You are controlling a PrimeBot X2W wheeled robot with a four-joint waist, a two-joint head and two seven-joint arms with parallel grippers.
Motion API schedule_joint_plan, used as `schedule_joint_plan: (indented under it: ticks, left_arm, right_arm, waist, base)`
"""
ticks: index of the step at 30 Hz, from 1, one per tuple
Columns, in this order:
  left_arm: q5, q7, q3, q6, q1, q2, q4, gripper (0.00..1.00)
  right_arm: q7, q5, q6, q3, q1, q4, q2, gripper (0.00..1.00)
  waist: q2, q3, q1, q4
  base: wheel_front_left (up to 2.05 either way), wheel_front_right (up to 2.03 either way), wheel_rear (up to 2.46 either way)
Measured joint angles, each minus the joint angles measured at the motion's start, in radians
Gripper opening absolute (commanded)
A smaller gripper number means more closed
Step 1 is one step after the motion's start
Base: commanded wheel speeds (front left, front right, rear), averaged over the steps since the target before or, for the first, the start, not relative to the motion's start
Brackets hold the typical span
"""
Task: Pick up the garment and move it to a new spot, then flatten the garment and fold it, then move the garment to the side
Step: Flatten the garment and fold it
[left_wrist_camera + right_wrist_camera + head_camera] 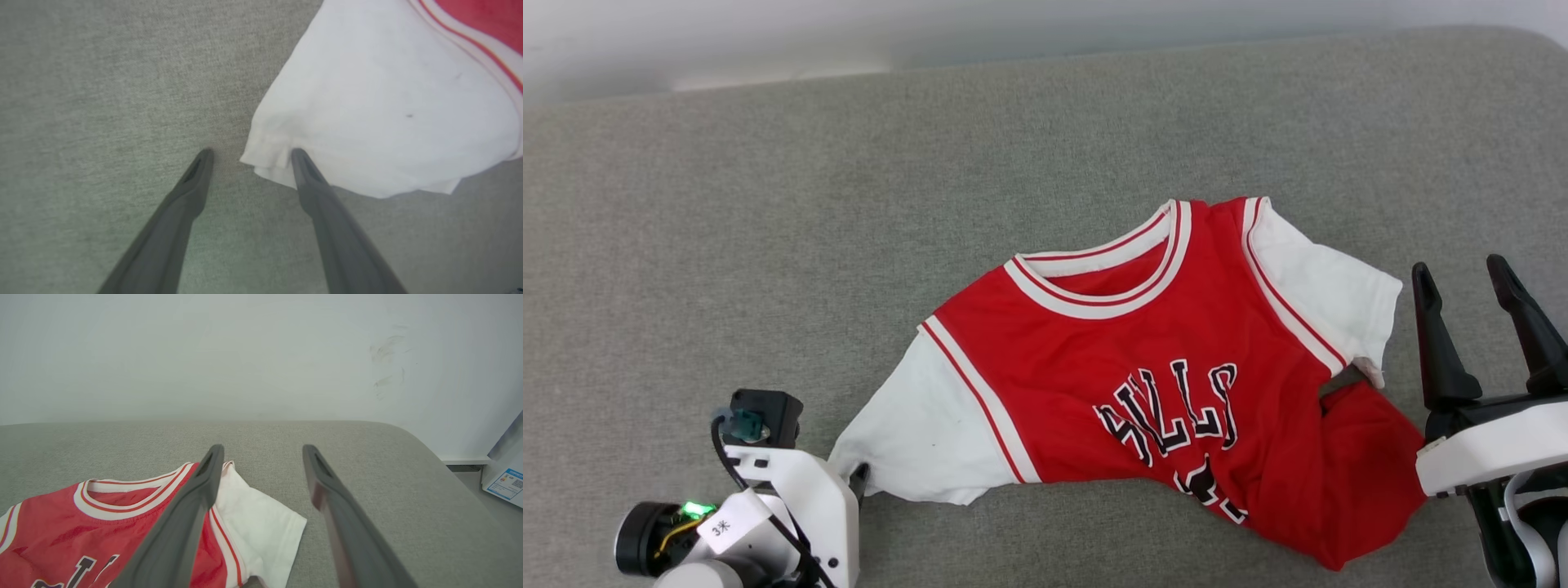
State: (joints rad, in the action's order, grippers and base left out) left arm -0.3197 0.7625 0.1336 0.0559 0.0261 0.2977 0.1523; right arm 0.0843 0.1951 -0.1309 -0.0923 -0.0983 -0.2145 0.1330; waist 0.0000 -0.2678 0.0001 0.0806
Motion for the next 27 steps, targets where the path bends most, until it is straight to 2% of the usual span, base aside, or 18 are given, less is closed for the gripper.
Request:
schedule_joint_plan:
  ticks: [4,7,8,9,13,18,24,27]
  left_arm:
    - [0.019,-0.007,0.002,0.009,0.021,0.007,-0.033,1.00]
    - [0.009,-0.002,0.013,-0.003,0.032,0.006,-0.056,1.00]
    - [0.001,0.002,0.017,-0.009,0.038,0.004,-0.063,0.27]
    - [-0.009,0.005,0.018,-0.015,0.041,0.005,-0.071,0.00]
    - [-0.028,0.011,0.021,-0.026,0.042,-0.001,-0.082,0.00]
    - [-0.012,-0.063,0.017,-0.010,0.041,-0.012,-0.101,0.00]
    - [0.048,-0.239,-0.016,0.025,0.094,-0.007,-0.038,0.00]
    - [0.062,-0.269,-0.008,0.020,0.107,-0.004,0.005,0.00]
  right_arm:
    - [-0.005,0.000,0.000,0.000,-0.009,0.001,0.003,1.00]
    - [-0.006,-0.002,0.000,-0.003,-0.022,0.002,0.009,1.00]
    - [-0.006,-0.004,0.000,-0.003,-0.024,0.001,0.011,1.00]
    - [-0.006,-0.005,0.000,-0.002,-0.025,0.001,0.012,1.00]
    - [-0.005,-0.020,0.000,0.002,-0.029,0.002,0.022,1.00]
    - [0.056,-0.037,0.000,-0.011,-0.025,0.019,0.046,1.00]
    - [0.282,-0.029,0.000,-0.045,-0.022,0.051,0.120,1.00]
    - [0.431,-0.007,0.000,-0.055,-0.040,0.077,0.173,1.00]
  waist:
    - [0.0000,-0.033,0.0000,0.009]
    - [0.0000,-0.049,-0.0002,0.012]
    - [0.0000,-0.052,-0.0002,0.013]
    - [0.0000,-0.054,-0.0002,0.013]
    - [0.0000,-0.054,-0.0002,0.012]
    - [0.0000,-0.033,-0.0002,-0.001]
    - [0.0000,-0.012,-0.0001,-0.036]
    - [0.0000,-0.010,-0.0001,-0.057]
  base:
    - [0.00,0.00,0.00]
    - [0.00,0.00,0.00]
    - [0.00,0.00,0.00]
    - [0.00,0.00,0.00]
    - [0.00,0.00,0.00]
    - [0.00,0.00,0.00]
    - [0.00,0.00,0.00]
    - [0.00,0.00,0.00]
